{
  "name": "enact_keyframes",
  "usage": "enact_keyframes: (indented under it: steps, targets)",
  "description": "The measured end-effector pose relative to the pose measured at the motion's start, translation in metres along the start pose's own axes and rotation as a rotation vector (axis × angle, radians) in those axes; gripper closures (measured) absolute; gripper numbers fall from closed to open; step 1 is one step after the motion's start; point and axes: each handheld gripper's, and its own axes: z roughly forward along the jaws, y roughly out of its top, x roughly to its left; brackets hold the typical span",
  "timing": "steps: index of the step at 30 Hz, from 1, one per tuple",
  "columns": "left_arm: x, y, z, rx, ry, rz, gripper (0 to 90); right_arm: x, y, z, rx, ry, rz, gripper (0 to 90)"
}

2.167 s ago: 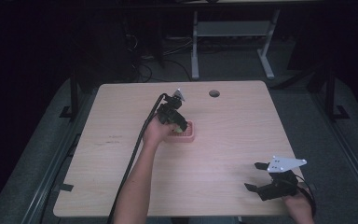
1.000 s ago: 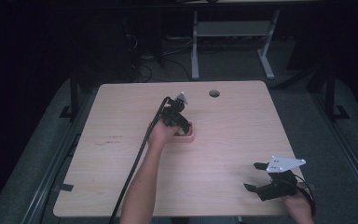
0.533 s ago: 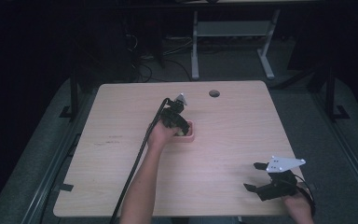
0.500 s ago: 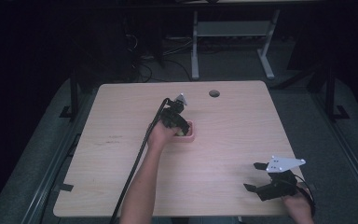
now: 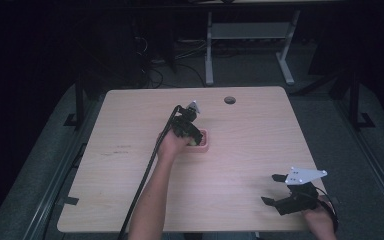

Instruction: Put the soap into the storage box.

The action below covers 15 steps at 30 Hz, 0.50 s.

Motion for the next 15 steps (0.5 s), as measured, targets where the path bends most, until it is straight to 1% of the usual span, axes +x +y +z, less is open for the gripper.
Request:
enact_keyframes:
  steps: [2, 3, 5, 6, 7, 8, 9, 10, 11, 13, 15]
  targets:
    - [0.001, 0.0, -0.002, -0.007, 0.003, 0.011, 25.7, 0.0, 0.0, 0.0, 0.001, 0.0, 0.0, 13.8]
    - [0.0, -0.001, -0.003, -0.012, -0.001, 0.0, 25.7, 0.0, 0.0, 0.0, 0.001, 0.0, 0.0, 13.8]
    - [0.0, -0.001, -0.005, -0.023, 0.006, 0.012, 25.4, 0.0, 0.0, 0.0, 0.001, -0.001, 0.0, 13.7]
    - [-0.001, -0.001, -0.006, -0.03, 0.001, 0.001, 25.2, 0.0, 0.0, 0.0, 0.001, -0.001, 0.0, 13.8]
    - [0.0, -0.001, -0.008, -0.038, 0.002, 0.008, 25.0, 0.0, 0.0, 0.0, 0.002, 0.0, 0.002, 13.7]
    - [-0.001, -0.002, -0.009, -0.043, 0.0, 0.0, 24.9, 0.0, 0.0, 0.0, 0.002, 0.0, 0.002, 13.8]
    - [0.0, -0.002, -0.011, -0.049, 0.001, 0.009, 24.6, 0.0, 0.0, 0.0, 0.002, -0.001, 0.002, 13.8]
    - [-0.001, -0.002, -0.012, -0.059, -0.001, 0.0, 24.0, 0.0, 0.0, 0.0, 0.002, -0.001, 0.001, 13.8]
    - [-0.002, -0.002, -0.013, -0.062, -0.002, 0.0, 23.7, 0.0, 0.0, 0.0, 0.002, -0.001, 0.002, 13.8]
    - [-0.002, -0.003, -0.016, -0.064, 0.002, 0.017, 23.4, 0.0, 0.0, 0.001, 0.002, -0.001, 0.002, 13.8]
    - [-0.003, -0.004, -0.018, -0.07, 0.001, 0.011, 23.3, 0.0, 0.0, 0.001, 0.003, 0.001, 0.003, 13.8]
